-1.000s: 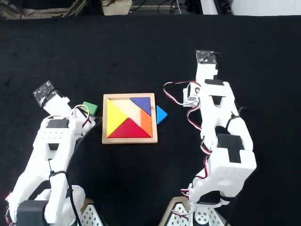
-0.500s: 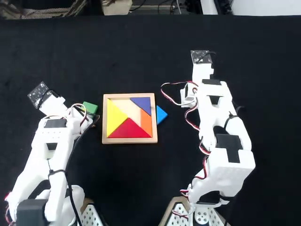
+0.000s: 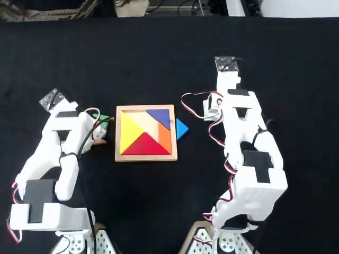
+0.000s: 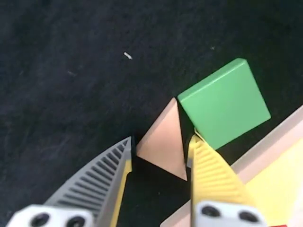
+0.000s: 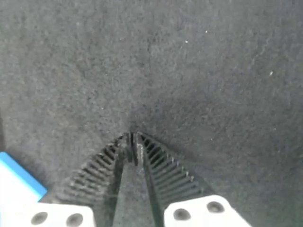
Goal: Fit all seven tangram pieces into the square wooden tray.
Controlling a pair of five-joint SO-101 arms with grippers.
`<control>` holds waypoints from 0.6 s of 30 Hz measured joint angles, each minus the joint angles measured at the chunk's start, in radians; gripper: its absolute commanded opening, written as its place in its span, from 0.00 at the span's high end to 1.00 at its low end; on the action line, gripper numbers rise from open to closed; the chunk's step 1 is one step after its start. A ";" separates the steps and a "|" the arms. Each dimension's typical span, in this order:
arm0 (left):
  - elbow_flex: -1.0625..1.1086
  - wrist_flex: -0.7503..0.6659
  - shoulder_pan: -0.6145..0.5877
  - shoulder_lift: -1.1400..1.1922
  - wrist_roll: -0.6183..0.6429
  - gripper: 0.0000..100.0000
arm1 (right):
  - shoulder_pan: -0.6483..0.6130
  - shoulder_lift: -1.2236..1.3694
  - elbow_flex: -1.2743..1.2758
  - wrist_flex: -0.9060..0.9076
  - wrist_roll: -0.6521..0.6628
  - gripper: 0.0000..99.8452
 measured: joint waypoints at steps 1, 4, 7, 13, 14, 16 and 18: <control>-0.003 0.002 0.000 0.002 0.000 0.81 | 0.000 0.000 0.000 0.000 0.002 0.99; -0.009 0.002 -0.008 0.006 0.011 0.81 | 0.000 0.000 0.000 0.000 0.006 0.99; -0.009 0.002 -0.031 0.006 0.052 0.81 | 0.000 0.000 0.000 0.000 0.006 0.99; -0.009 0.026 -0.038 0.006 0.063 0.80 | -0.012 0.000 0.000 0.000 0.006 0.99; -0.009 0.026 -0.038 0.006 0.063 0.80 | -0.015 0.000 0.000 0.000 0.006 0.99; -0.017 0.031 -0.038 0.012 0.066 0.80 | -0.017 0.000 0.000 0.000 0.006 0.99; -0.029 0.034 -0.038 0.015 0.066 0.80 | -0.017 0.000 0.000 0.000 0.006 0.99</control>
